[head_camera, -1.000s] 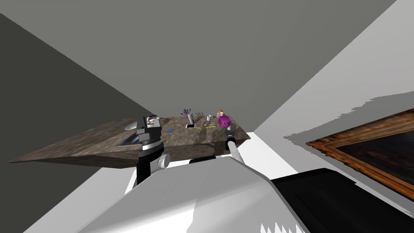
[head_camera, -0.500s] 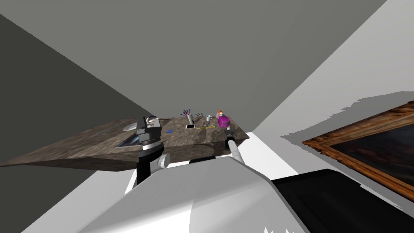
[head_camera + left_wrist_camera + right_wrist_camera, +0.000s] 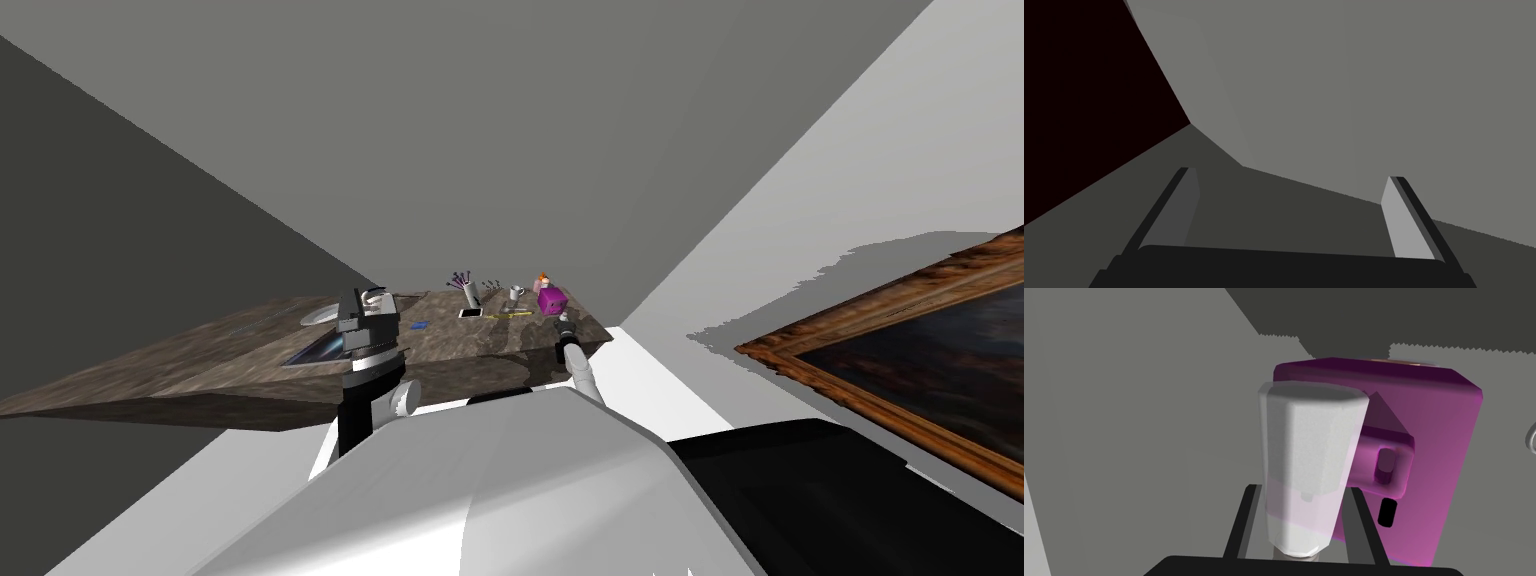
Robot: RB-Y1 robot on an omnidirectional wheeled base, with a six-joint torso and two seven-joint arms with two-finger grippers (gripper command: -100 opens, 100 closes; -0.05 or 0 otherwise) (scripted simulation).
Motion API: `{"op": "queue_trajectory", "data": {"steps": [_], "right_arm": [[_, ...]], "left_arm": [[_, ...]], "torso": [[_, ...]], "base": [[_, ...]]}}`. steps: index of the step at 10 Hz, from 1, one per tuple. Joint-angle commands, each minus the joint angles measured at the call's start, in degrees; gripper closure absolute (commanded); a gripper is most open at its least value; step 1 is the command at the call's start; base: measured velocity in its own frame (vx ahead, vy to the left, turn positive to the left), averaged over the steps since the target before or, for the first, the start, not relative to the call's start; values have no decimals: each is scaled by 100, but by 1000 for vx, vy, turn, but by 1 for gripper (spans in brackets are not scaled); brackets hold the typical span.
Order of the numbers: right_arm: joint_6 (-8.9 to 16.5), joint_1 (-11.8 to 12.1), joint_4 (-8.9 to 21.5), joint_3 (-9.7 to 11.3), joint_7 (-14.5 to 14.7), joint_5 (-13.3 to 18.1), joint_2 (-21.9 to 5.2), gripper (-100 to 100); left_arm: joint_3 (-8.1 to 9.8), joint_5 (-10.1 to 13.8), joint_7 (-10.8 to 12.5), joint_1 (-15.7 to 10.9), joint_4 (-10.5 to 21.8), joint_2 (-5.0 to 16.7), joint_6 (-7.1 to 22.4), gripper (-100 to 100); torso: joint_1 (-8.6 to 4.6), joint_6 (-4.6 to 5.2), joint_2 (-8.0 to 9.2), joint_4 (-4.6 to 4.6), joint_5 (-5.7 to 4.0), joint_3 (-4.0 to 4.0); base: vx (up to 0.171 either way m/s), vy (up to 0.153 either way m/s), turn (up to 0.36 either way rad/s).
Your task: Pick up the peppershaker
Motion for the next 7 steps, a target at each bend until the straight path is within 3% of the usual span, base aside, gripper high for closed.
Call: {"op": "queue_trajectory", "data": {"steps": [1,3,4,7], "right_arm": [[21,22,31,52,286,-286,-21,100],[21,22,31,52,457,-330,-21,100],[-223,-201,278,-67,684,-601,-6,100],[-223,-201,278,-67,984,-980,-6,100]], "left_arm": [[0,0,0,0,0,0,0,0],[0,0,0,0,0,0,0,0],[0,0,0,0,0,0,0,0],[0,0,0,0,0,0,0,0]], "torso": [[0,0,0,0,0,0],[-3,1,-5,-16,-10,-10],[-4,3,-6,-20,-11,-13],[-16,0,-19,-52,-41,-35]], "base": [[0,0,0],[0,0,0],[-25,30,-162],[-12,13,-12]]}}
